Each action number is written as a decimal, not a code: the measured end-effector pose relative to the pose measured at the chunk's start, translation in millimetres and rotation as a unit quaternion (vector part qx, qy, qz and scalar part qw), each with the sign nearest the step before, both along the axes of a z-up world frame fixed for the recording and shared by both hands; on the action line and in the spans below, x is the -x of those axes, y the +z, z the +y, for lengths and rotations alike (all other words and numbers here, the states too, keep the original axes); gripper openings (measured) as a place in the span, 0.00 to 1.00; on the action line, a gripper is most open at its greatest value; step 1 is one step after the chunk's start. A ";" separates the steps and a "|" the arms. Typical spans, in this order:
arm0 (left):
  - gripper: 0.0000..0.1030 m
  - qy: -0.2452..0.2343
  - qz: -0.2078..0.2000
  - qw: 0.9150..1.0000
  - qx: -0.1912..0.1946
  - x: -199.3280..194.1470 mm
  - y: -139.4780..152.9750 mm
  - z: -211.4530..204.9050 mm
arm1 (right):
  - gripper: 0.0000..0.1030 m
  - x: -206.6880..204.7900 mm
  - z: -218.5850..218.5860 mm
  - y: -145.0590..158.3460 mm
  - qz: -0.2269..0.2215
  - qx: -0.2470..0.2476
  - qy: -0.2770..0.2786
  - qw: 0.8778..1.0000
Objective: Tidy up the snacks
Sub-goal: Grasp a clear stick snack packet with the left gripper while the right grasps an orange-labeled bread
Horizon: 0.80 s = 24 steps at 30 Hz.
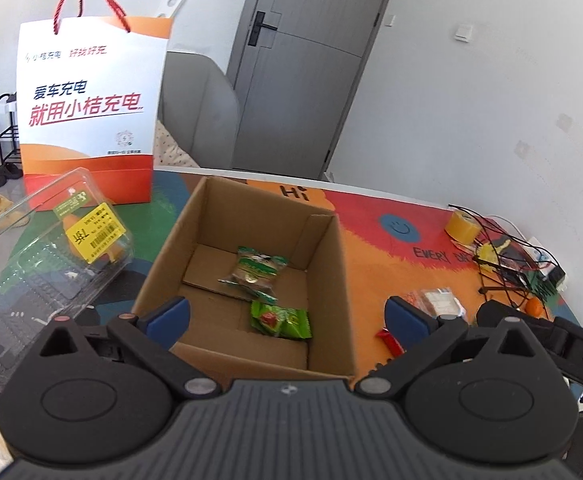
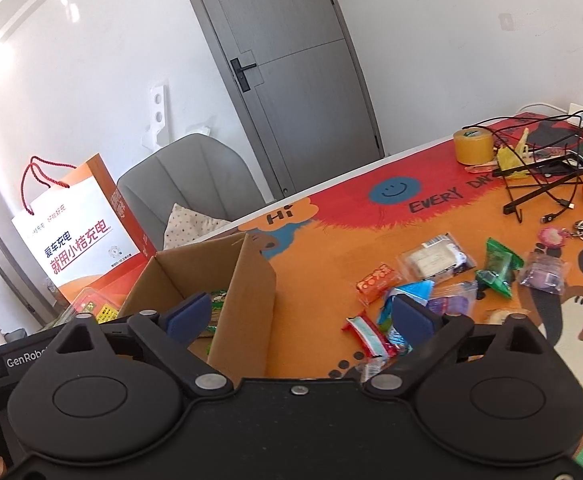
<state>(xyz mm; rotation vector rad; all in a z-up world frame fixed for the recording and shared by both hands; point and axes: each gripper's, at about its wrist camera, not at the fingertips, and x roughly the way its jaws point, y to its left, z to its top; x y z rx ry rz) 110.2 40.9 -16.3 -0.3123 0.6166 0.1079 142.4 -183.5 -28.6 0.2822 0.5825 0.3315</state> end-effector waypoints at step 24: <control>0.99 -0.092 -0.006 0.996 -0.015 3.0 -7.9 -92.0 | 1.00 17.8 -93.4 -21.9 0.009 -0.009 -0.061 0.998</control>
